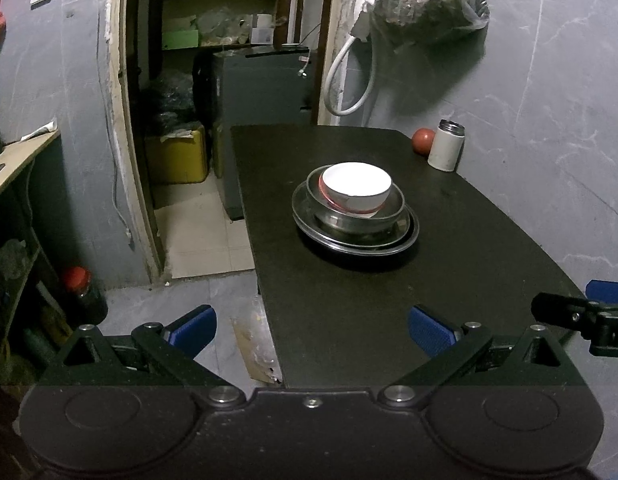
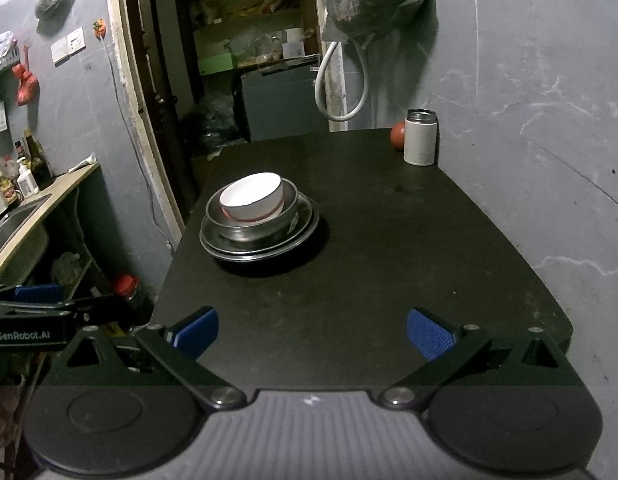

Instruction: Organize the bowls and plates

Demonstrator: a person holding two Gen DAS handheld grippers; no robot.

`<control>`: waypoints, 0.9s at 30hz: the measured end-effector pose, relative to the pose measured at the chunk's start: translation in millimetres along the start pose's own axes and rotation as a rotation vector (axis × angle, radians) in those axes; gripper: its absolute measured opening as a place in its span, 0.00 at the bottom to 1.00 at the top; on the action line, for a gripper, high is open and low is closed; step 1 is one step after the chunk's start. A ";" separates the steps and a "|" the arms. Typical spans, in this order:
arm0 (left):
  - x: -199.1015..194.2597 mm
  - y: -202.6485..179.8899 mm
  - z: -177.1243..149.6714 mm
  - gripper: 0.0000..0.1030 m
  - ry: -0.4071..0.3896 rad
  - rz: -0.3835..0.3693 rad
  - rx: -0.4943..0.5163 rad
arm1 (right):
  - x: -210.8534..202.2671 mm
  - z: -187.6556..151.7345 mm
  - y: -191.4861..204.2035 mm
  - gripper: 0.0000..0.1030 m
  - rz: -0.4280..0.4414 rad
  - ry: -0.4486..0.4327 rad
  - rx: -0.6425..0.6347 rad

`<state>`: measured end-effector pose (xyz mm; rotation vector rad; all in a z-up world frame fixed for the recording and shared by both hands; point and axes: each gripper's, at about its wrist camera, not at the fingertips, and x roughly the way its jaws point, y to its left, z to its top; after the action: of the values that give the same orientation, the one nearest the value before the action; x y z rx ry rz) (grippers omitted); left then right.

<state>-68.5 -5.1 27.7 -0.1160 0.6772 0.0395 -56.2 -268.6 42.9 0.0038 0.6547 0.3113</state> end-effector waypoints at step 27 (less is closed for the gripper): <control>-4.2 0.0 0.7 0.99 -0.003 0.015 0.017 | 1.2 2.2 0.4 1.00 0.008 -0.006 0.004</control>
<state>-71.3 -5.0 30.9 -0.0951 0.6748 0.0480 -54.1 -267.6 43.9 0.0115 0.6493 0.3177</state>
